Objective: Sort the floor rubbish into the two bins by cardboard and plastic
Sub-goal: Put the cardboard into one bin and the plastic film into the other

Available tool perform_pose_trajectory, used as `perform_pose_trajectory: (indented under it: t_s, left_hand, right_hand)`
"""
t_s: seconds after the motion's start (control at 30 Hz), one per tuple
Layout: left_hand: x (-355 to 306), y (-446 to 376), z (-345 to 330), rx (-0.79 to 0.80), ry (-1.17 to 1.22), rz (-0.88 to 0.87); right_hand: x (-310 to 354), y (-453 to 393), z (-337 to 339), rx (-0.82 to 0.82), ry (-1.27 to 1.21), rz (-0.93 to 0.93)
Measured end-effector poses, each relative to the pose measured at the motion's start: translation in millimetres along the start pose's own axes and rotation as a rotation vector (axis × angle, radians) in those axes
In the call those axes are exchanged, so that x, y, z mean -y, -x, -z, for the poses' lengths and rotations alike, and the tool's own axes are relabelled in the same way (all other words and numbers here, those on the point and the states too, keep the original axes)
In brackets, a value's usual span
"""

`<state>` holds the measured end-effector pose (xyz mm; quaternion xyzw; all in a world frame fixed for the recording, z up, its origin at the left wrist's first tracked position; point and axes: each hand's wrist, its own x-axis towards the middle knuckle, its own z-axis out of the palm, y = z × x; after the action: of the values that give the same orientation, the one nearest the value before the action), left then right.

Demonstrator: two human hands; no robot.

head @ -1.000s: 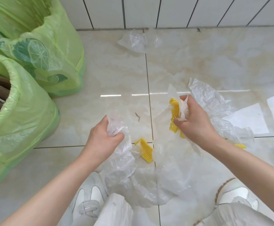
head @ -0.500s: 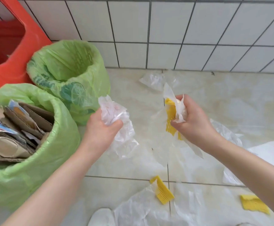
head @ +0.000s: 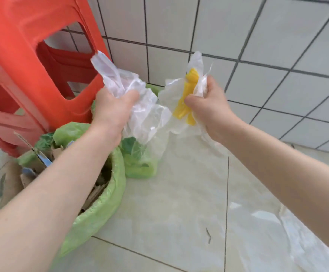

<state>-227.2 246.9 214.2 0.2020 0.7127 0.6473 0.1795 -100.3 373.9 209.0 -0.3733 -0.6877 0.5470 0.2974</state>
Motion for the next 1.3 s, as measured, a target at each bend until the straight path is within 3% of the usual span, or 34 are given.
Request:
perform_pose_trajectory:
  t_s: [0.17,0.27,0.37,0.57,0.63,0.87,1.07,1.17,1.3]
  left_hand:
    - [-5,-63,8,-0.106,0.302,0.172]
    - [16,-92,7,-0.106,0.423,0.301]
    - [43,-112,6,-0.142,0.287,0.347]
    - [50,-123,10,0.034,0.003,0.473]
    - [50,-121,11,0.074,-0.064,0.439]
    - [52,-96,4,0.078,-0.576,0.026]
    - [61,-80,-12,0.581,-0.884,0.202]
    - [65,-79,-15,0.518,-0.912,0.191]
    - [56,-58,-21,0.312,-0.883,-0.012]
  right_hand:
    - [15,-58,-43,-0.018,-0.108,-0.028]
    - [14,-81,-71,0.013,0.052,0.0]
    - [6,-93,-97,0.1,0.223,-0.064]
    - [0,-94,-107,0.393,0.277,-0.285]
    - [-2,-98,-102,0.413,0.277,-0.3]
    - [-5,-101,-89,0.345,0.287,-0.266]
    - [-15,-86,-83,0.392,0.274,-0.289]
    - [-16,-79,-78,0.398,0.244,-0.253]
    - [-24,-61,-53,0.372,0.222,-0.187]
